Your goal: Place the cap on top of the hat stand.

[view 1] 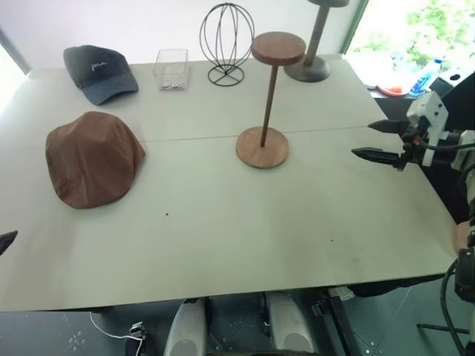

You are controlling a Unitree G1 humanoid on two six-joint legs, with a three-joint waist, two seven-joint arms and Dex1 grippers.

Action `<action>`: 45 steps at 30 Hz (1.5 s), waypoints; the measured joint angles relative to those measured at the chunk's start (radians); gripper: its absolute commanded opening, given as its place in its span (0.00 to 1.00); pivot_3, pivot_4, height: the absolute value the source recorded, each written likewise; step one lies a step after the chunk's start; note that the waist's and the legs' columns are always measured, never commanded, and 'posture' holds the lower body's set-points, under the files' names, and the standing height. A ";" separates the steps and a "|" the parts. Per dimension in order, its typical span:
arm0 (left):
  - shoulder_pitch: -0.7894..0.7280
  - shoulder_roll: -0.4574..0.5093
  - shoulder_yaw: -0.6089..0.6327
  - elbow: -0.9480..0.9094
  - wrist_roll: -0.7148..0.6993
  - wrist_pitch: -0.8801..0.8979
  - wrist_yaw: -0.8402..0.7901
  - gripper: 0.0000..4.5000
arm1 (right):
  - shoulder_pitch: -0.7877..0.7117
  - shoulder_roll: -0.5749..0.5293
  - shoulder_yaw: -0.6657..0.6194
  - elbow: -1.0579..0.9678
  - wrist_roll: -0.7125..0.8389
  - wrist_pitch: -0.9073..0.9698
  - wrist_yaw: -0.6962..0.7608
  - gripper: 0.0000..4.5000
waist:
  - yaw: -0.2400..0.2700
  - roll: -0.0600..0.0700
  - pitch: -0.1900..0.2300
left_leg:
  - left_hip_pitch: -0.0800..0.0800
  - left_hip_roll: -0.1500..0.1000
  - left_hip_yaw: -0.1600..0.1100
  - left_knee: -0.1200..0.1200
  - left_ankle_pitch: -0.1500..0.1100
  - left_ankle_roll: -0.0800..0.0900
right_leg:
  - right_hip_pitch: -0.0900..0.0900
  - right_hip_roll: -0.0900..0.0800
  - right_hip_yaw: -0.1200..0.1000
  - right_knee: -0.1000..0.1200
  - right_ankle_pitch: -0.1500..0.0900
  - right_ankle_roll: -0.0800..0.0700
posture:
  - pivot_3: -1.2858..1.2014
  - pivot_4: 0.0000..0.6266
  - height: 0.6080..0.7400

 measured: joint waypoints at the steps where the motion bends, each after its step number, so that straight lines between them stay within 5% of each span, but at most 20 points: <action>1: -0.012 0.003 -0.005 0.000 0.000 -0.001 -0.004 1.00 | 0.000 0.000 0.000 0.007 -0.004 -0.002 0.000 0.99 | 0.000 0.000 0.000 | 0.000 0.000 0.000 0.000 0.000 0.000 | 0.000 0.000 0.000 0.000 0.000 0.000 | 0.52 0.24 1.00; 7: -0.056 0.003 -0.117 -0.089 -0.022 0.018 -0.031 1.00 | -0.027 -0.002 0.005 -0.024 -0.003 0.049 0.044 0.99 | 0.001 0.000 0.000 | 0.000 0.000 0.000 0.000 0.000 0.000 | 0.000 0.000 0.000 0.001 0.000 0.000 | 0.52 0.24 1.00; 11: -0.069 0.014 -0.218 -0.201 0.014 -0.012 -0.035 1.00 | 0.032 -0.030 -0.002 -0.255 0.054 0.138 0.094 0.99 | 0.004 0.000 0.000 | 0.000 0.001 0.000 0.000 0.000 0.000 | 0.000 0.001 0.000 0.003 0.000 0.000 | 0.52 0.24 1.00; 19: -0.182 0.068 -0.442 -0.179 0.289 -0.242 0.091 1.00 | 0.256 -0.082 -0.072 -0.889 0.299 0.450 0.071 0.99 | 0.007 0.000 0.000 | 0.001 0.002 -0.001 0.003 0.000 0.000 | 0.000 0.002 0.001 0.005 0.000 0.000 | 0.52 0.24 1.00; 25: -0.208 0.013 -0.578 -0.160 0.494 -0.355 0.277 1.00 | 0.291 -0.092 -0.151 -1.120 0.471 0.627 -0.032 0.99 | 0.011 0.000 -0.001 | 0.001 0.002 -0.001 0.003 0.000 0.000 | 0.001 0.002 0.001 0.004 0.000 0.000 | 0.52 0.24 1.00; 45: -0.427 -0.085 -0.857 0.154 0.871 -0.513 0.752 1.00 | 0.209 -0.110 -0.155 -1.182 0.606 0.725 -0.221 0.99 | 0.049 0.003 -0.007 | 0.005 0.003 -0.001 0.008 0.000 0.000 | 0.003 0.003 0.000 0.013 0.001 -0.002 | 0.52 0.24 1.00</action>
